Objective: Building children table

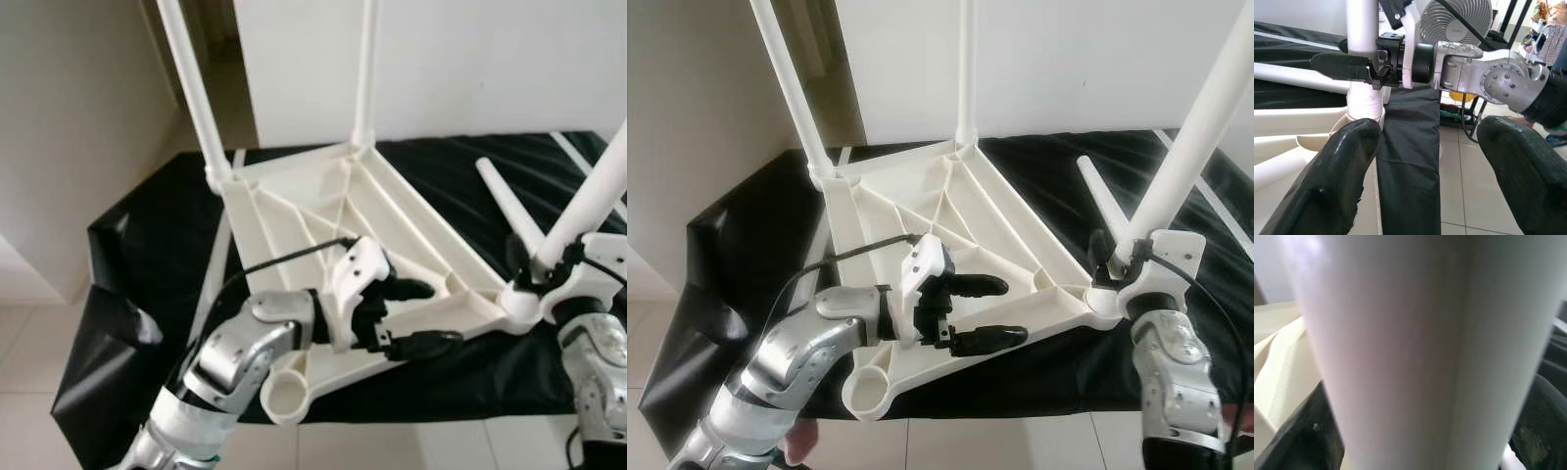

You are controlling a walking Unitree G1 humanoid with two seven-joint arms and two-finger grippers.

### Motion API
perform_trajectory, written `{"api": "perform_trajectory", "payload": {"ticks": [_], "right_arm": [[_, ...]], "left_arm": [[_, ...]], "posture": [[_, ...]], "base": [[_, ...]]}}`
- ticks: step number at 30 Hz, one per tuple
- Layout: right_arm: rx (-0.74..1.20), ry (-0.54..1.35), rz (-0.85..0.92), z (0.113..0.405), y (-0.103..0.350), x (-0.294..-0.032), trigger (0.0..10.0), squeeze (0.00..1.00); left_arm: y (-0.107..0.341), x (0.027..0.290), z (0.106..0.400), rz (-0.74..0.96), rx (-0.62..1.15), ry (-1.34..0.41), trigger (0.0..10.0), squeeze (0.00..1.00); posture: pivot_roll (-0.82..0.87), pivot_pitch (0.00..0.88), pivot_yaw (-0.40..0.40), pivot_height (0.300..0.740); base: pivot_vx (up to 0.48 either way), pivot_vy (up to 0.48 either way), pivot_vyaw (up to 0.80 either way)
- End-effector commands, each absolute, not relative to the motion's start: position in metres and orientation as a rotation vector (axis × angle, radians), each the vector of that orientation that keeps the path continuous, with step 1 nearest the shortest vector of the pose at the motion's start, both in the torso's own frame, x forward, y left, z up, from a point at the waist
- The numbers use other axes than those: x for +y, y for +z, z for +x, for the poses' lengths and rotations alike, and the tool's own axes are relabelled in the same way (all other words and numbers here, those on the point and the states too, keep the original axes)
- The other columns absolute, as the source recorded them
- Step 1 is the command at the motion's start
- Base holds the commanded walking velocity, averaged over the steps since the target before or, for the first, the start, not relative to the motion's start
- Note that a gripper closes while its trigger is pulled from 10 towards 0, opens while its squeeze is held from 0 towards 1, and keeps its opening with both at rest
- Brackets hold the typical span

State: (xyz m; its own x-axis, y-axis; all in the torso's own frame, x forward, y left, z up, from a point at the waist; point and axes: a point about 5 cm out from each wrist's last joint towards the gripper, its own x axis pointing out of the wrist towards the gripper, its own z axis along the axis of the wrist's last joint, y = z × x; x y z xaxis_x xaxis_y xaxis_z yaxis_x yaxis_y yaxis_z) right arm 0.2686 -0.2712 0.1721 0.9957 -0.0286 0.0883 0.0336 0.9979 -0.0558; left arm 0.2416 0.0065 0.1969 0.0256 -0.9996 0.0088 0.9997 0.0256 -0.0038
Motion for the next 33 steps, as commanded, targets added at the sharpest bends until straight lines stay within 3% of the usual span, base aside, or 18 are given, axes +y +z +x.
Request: {"api": "perform_trajectory", "payload": {"ticks": [1, 4, 7, 9, 10, 24, 25, 27, 28, 29, 30, 33], "right_arm": [[-0.047, 0.025, -0.043, 0.269, 0.166, -0.270, 10.0, 0.00], [-0.047, 0.025, -0.043, 0.269, 0.166, -0.270, 10.0, 0.00], [0.003, 0.207, -0.117, 0.273, 0.164, -0.272, 10.0, 0.00], [0.003, 0.207, -0.117, 0.273, 0.164, -0.272, 10.0, 0.00], [0.026, 0.316, -0.158, 0.276, 0.163, -0.271, 10.0, 0.00], [0.071, 0.488, -0.223, 0.289, 0.166, -0.269, 10.0, 0.00], [0.075, 0.499, -0.226, 0.290, 0.166, -0.271, 4.4, 0.00], [0.075, 0.499, -0.226, 0.290, 0.166, -0.271, 4.4, 0.00], [0.081, 0.502, -0.225, 0.291, 0.165, -0.273, 3.1, 0.00], [0.081, 0.502, -0.225, 0.291, 0.165, -0.273, 3.1, 0.00], [0.092, 0.500, -0.227, 0.290, 0.163, -0.276, 0.0, 0.00], [0.112, 0.498, -0.213, 0.287, 0.158, -0.280, 0.0, 0.00]], "left_arm": [[0.196, 0.005, 0.241, 0.011, -0.002, -1.559, 10.0, 0.00], [0.196, 0.005, 0.241, 0.011, -0.002, -1.559, 10.0, 0.00], [0.196, 0.004, 0.241, 0.009, -0.001, -1.563, 10.0, 0.00], [0.196, 0.004, 0.241, 0.009, -0.001, -1.563, 10.0, 0.00], [0.194, 0.003, 0.240, 0.011, 0.009, -1.560, 10.0, 0.00], [0.168, -0.010, 0.246, 0.039, 0.093, -1.459, 10.0, 0.00], [0.168, -0.011, 0.249, 0.046, 0.096, -1.436, 10.0, 0.00], [0.168, -0.011, 0.249, 0.046, 0.096, -1.436, 10.0, 0.00], [0.168, -0.011, 0.251, 0.051, 0.095, -1.417, 10.0, 0.00], [0.168, -0.011, 0.251, 0.051, 0.095, -1.417, 10.0, 0.00], [0.168, -0.011, 0.255, 0.058, 0.095, -1.392, 10.0, 0.00], [0.169, -0.011, 0.261, 0.068, 0.101, -1.343, 10.0, 0.00]], "posture": [[-0.09, 0.000, 0.034, 0.740], [-0.09, 0.000, 0.034, 0.740], [-0.09, 0.000, 0.031, 0.740], [-0.09, 0.000, 0.031, 0.740], [-0.09, 0.000, 0.029, 0.740], [-0.08, 0.000, 0.023, 0.740], [-0.07, 0.000, 0.023, 0.740], [-0.07, 0.000, 0.023, 0.740], [-0.07, 0.000, 0.025, 0.740], [-0.07, 0.000, 0.025, 0.740], [-0.07, 0.000, 0.024, 0.740], [-0.08, 0.000, 0.029, 0.740]], "base": [[0.000, 0.000, 0.00], [0.000, 0.000, 0.00], [0.000, 0.000, 0.00], [0.000, 0.000, 0.00], [0.000, 0.000, 0.00], [0.000, 0.000, 0.00], [0.000, 0.000, 0.00], [0.000, 0.000, 0.00], [0.000, 0.000, 0.00], [0.000, 0.000, 0.00], [0.000, 0.000, 0.00], [0.000, 0.000, 0.00]]}}
